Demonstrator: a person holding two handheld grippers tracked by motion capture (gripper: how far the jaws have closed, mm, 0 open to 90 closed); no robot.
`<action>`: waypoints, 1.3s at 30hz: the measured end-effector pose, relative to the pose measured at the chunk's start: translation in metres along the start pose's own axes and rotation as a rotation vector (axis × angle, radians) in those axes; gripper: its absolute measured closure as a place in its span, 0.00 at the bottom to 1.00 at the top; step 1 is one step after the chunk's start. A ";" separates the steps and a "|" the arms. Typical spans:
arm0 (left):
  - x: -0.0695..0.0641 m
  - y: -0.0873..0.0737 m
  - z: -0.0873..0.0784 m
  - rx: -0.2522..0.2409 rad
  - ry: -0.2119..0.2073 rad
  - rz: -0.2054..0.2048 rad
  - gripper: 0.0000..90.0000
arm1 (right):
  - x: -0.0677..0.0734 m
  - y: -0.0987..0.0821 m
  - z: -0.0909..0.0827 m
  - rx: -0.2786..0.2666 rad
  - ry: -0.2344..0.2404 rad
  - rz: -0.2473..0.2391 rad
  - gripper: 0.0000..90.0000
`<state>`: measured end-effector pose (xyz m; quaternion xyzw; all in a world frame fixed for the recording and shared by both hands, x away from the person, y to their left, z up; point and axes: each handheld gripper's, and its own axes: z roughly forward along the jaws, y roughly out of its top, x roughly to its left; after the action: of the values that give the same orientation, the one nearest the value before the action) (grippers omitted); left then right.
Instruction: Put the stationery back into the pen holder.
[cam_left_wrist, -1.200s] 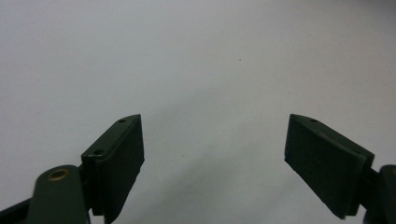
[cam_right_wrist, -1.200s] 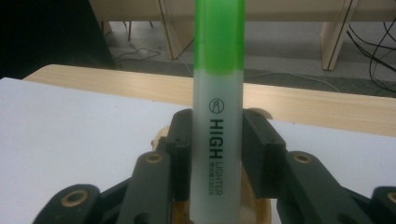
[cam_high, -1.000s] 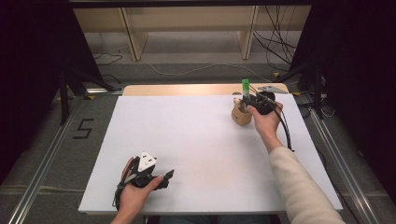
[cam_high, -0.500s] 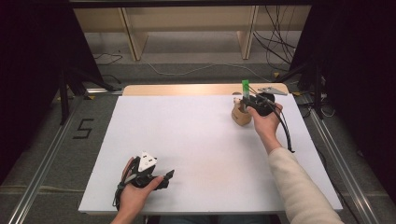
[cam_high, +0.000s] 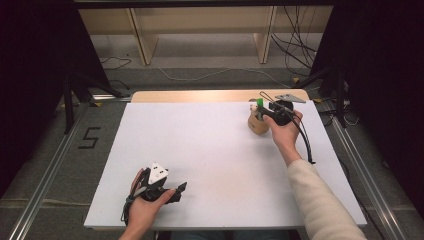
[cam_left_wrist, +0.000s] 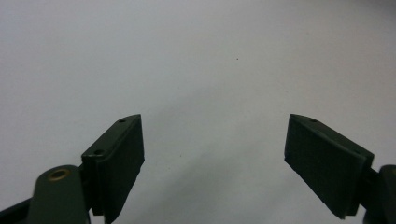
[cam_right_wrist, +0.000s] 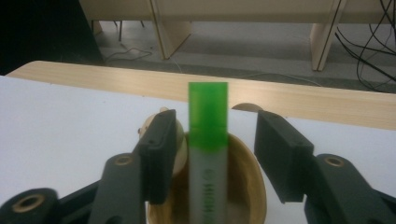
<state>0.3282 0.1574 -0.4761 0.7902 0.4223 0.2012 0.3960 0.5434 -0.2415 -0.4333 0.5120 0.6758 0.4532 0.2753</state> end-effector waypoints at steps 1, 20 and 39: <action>0.000 0.000 0.000 0.000 0.000 0.000 0.22 | -0.001 0.000 -0.002 -0.008 -0.001 0.001 0.53; -0.001 0.000 0.001 0.000 0.005 -0.002 0.22 | -0.013 -0.018 -0.058 0.115 0.071 -0.040 0.31; -0.002 -0.001 0.000 0.002 0.005 -0.004 0.22 | -0.003 -0.061 -0.108 0.222 0.180 -0.090 0.22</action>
<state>0.3263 0.1559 -0.4768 0.7892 0.4250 0.2018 0.3948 0.4266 -0.2837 -0.4410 0.4657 0.7661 0.4069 0.1752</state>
